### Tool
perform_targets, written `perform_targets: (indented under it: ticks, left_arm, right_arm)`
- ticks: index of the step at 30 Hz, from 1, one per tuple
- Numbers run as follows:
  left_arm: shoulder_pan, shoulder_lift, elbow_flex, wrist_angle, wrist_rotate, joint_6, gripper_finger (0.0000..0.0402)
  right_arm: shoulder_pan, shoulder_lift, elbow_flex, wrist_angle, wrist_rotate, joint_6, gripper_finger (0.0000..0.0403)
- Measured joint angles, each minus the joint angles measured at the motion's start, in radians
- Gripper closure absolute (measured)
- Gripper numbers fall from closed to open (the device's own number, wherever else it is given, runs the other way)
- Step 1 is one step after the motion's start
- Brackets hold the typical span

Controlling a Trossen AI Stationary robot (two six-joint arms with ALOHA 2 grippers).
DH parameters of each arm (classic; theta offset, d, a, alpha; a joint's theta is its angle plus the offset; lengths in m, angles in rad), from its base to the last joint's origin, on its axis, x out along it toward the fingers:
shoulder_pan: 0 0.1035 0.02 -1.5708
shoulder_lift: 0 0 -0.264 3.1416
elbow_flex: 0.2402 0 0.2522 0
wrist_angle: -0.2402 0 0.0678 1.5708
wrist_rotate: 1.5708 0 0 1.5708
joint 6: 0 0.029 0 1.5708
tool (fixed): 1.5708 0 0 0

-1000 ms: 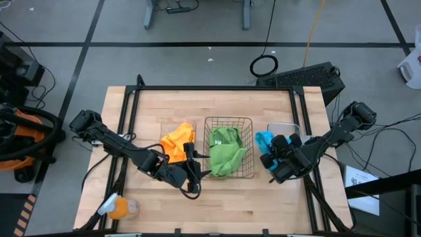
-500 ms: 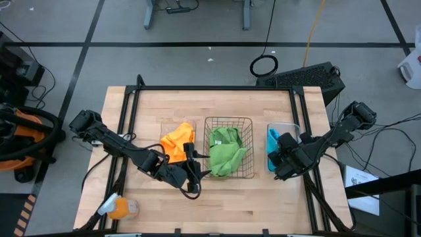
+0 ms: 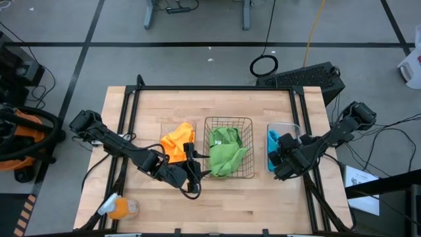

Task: Sort microfiber towel by color & place in baskets
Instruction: Put the blue microfiber towel into the right transparent bin

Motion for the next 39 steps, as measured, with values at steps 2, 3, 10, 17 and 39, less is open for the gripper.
perform_targets:
  ticks: [2, 3, 10, 17, 39]
  left_arm:
    - [0.0, 0.0, 0.0, 0.0, 0.0, 0.0, 0.0144]
    - [0.0, 0.0, 0.0, 0.0, 0.0, 0.0, 0.0144]
    - [0.0, 0.0, 0.0, 0.0, 0.0, 0.0, 0.0144]
    - [0.0, 0.0, 0.0, 0.0, 0.011, -0.003, 0.0144]
    - [0.0, 0.0, 0.0, 0.009, 0.019, 0.0, 0.0144]
  right_arm:
    - [0.0, 0.0, 0.024, -0.033, 0.004, -0.016, 0.0261]
    - [0.0, 0.0, 0.039, -0.06, 0.004, -0.032, 0.0249]
    - [0.0, -0.003, 0.171, -0.165, -0.035, -0.151, 0.018]
    - [0.0, -0.008, 0.23, -0.168, -0.109, -0.228, 0.0152]
    - [-0.073, -0.013, 0.229, -0.143, -0.083, -0.437, 0.0393]
